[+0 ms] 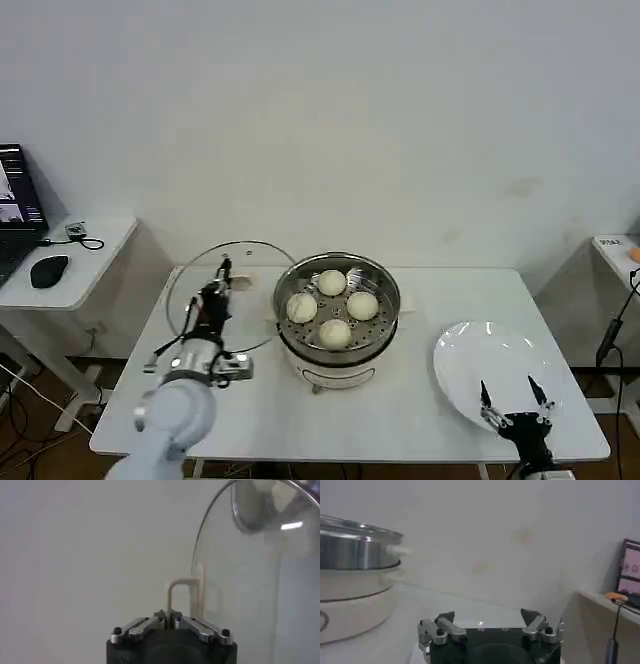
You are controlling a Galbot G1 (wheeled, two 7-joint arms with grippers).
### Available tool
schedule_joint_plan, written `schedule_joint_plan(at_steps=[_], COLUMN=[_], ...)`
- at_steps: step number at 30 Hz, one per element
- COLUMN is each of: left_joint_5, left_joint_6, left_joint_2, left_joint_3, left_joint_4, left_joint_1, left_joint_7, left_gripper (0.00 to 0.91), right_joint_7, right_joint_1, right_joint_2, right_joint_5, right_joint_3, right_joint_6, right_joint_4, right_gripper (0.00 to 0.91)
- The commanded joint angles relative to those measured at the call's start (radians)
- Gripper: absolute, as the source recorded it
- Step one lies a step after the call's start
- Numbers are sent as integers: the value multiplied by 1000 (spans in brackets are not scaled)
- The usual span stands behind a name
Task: Take steamed baozi put them in steamer then cover it.
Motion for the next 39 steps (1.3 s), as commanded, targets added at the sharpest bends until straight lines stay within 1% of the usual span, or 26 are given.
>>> schedule_joint_plan(at_steps=[1, 4, 12, 26, 39], left_joint_5=[227, 253, 317, 333, 329], left_joint_6=[56, 57, 48, 32, 30], left_joint_2=[-227, -264, -329, -360, -369], left_joint_3=[191, 219, 268, 265, 252], left_joint_4=[34, 67, 174, 316, 365], left_joint_1=[-119, -134, -148, -177, -200], left_joint_7=[131, 133, 117, 99, 89], left_gripper=[0, 0, 0, 0, 0], right_joint_7=[1, 1, 1, -2, -6], right_joint_1=[7, 6, 5, 4, 3], right_joint_2=[16, 18, 18, 18, 20], right_joint_5=[-29, -36, -43, -50, -57], right_joint_3=[-21, -24, -29, -44, -57], right_joint_6=[5, 8, 13, 19, 21], right_joint_4=[-19, -23, -29, -41, -46], right_gripper=[907, 907, 907, 907, 907])
